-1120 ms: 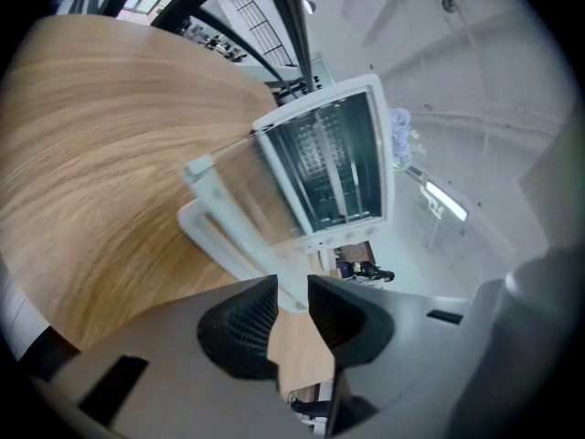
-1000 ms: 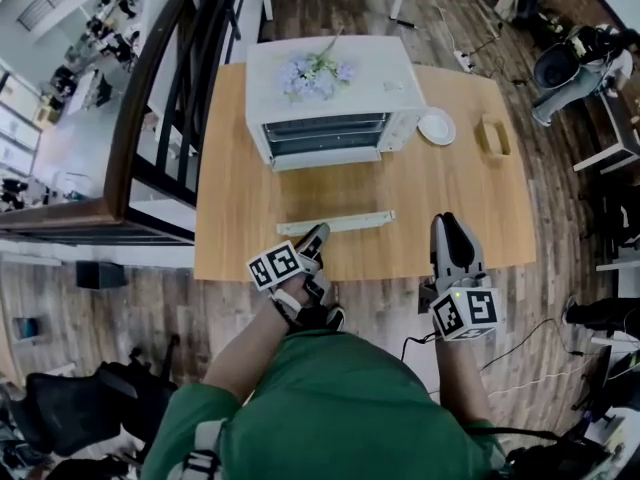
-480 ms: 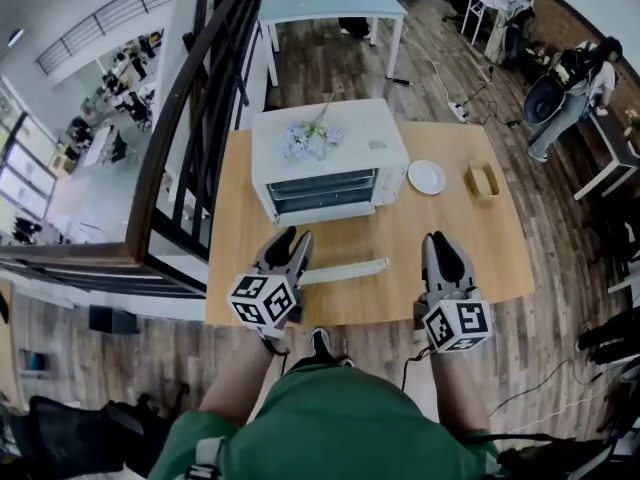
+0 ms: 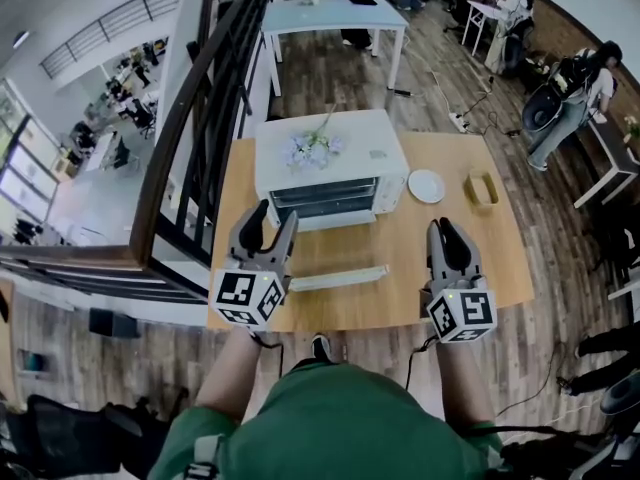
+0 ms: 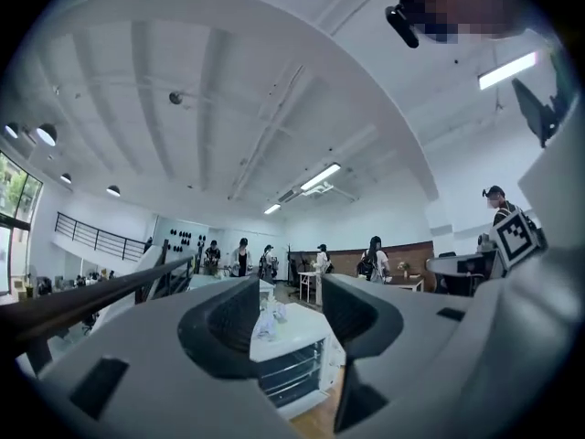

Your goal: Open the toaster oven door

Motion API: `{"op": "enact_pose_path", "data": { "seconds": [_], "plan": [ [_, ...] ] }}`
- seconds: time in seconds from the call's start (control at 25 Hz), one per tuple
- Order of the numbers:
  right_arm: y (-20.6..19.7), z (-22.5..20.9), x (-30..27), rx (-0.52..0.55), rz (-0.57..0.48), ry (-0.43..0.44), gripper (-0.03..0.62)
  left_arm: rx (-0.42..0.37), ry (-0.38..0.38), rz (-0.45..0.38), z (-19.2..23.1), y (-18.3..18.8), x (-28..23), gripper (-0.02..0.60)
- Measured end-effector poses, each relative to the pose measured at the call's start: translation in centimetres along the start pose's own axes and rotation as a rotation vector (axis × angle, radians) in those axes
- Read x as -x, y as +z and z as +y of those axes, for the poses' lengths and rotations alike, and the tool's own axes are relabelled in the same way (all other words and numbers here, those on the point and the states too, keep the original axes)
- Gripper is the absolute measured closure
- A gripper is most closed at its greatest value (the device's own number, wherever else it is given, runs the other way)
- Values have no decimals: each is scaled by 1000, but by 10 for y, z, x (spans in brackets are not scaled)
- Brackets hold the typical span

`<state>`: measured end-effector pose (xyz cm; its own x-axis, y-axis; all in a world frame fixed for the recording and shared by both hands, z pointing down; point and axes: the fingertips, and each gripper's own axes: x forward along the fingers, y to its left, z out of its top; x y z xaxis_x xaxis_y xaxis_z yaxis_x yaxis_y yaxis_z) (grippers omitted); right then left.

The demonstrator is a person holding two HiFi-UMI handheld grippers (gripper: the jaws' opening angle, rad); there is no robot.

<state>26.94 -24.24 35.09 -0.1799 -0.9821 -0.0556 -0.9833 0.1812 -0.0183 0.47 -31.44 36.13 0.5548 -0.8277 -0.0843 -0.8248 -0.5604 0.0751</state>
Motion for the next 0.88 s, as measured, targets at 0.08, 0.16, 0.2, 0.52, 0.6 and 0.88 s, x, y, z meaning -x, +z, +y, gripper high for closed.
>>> {"op": "enact_pose_path", "data": {
  "seconds": [0.08,0.16,0.2,0.52,0.6,0.88],
  "plan": [
    [6,1,-3,15,-8,5,517,-27,7,-34,-1,16,1,373],
    [12,2,-5,29,-18,9,517,-47,13,-62,-3,30,2,373],
    [15,3,-5,37,-24,10,517,-56,13,-73,-5,34,3,373],
    [29,5,-9,88,-52,14,517,-157,19,-86,-12,42,0,373],
    [29,5,-9,86,-51,13,517,-160,15,-80,-12,40,-2,373],
    [28,4,-9,84,-51,10,517,-144,17,-73,-10,38,-5,373]
  ]
}}
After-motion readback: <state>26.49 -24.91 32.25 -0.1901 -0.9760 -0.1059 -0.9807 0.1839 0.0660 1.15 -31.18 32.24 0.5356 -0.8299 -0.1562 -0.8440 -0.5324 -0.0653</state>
